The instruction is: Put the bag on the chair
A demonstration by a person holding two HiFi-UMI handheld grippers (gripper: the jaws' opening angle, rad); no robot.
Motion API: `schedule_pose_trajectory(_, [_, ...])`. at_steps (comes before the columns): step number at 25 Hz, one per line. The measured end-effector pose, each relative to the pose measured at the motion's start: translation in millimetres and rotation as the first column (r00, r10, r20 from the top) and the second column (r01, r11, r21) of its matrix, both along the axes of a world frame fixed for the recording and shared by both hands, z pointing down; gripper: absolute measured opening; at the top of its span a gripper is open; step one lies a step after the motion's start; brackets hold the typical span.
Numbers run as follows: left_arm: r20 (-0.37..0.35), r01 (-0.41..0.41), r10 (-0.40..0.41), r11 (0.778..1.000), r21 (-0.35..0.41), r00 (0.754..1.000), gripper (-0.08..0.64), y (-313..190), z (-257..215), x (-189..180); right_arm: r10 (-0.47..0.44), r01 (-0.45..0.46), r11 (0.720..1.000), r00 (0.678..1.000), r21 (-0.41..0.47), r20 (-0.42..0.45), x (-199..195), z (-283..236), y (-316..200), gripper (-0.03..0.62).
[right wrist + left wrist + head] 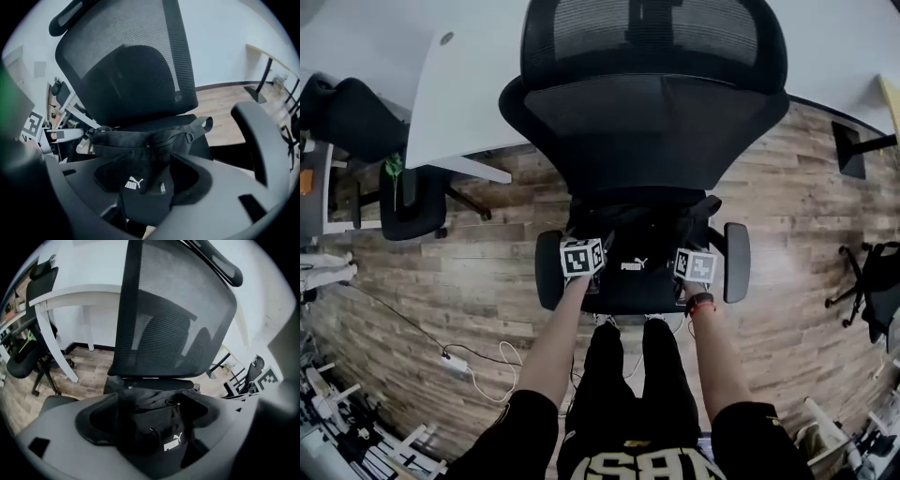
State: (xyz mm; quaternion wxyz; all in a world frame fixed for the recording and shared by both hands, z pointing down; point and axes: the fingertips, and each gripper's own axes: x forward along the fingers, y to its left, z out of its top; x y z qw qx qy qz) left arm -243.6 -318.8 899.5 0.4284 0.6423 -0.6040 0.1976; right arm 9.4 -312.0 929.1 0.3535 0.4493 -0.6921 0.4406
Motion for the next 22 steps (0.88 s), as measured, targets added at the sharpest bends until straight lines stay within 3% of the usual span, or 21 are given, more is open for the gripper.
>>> schedule_pose_trajectory(6, [0.011,-0.029,0.028,0.996,0.083,1.000,0.430,8,-55,23,0.037,-0.039,0.998,0.997,0.040,0.071,-6,-48,20,0.242])
schedule_pose_trajectory(12, [0.010,-0.012,0.011,0.978,0.206,1.000,0.428,4,-126,27,0.009,-0.032,0.980,0.993,0.196,0.120,-21,-127,1,0.258])
schedule_pose_trajectory(17, [0.004,0.019,-0.022,0.944,0.329,1.000,0.428,2,-193,22,-0.066,0.021,0.933,0.991,0.358,0.115,-36,-192,-16,0.256])
schedule_pose_trajectory(22, [0.031,0.025,-0.044,0.886,0.463,0.999,0.418,-6,-266,12,-0.096,0.035,0.860,0.991,0.509,0.094,-40,-269,-41,0.228])
